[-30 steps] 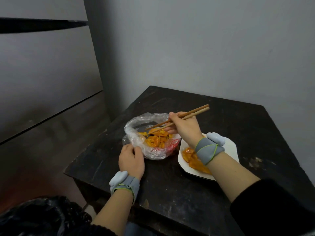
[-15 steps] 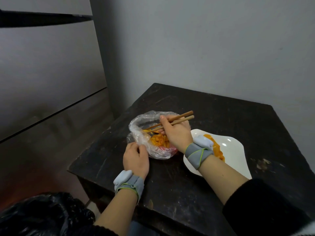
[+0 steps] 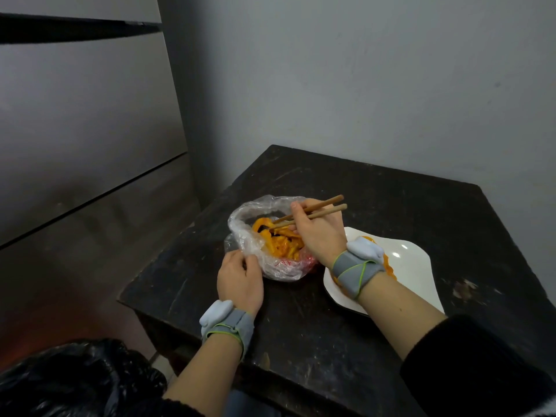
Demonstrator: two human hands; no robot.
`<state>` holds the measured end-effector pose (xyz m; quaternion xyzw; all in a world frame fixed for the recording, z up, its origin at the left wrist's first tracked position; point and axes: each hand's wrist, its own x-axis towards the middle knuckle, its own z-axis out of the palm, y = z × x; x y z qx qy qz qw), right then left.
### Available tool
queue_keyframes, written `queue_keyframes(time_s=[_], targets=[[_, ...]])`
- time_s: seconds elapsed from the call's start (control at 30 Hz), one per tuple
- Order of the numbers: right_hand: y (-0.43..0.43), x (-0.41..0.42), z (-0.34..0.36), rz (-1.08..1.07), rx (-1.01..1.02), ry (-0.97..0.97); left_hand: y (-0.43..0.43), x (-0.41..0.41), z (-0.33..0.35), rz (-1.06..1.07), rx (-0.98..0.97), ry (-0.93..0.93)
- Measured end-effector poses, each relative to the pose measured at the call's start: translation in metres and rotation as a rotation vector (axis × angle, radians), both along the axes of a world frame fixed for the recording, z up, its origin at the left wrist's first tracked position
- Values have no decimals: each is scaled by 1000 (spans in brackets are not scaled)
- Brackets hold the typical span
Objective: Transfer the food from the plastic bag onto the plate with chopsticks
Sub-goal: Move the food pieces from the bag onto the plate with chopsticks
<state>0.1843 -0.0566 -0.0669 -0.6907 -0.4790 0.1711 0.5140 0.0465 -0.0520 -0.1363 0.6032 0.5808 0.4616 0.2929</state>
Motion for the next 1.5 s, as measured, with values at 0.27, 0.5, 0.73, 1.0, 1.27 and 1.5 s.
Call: queue_keyframes(time_s=[0.27, 0.5, 0.73, 1.0, 1.27, 1.5], targets=[[12, -5, 12, 56, 2, -59, 0, -1, -1, -5, -14, 6], [12, -3, 15, 110, -22, -66, 1, 0, 0, 6, -14, 2], [20, -6, 7, 122, -74, -32, 2, 1, -1, 9, -28, 12], [35, 3, -11, -34, -46, 93, 3, 0, 0, -15, -39, 26], [30, 23, -7, -181, 88, 603, 2, 0, 0, -14, -27, 26], [27, 16, 2, -151, 22, 358, 2, 0, 0, -10, -29, 32]])
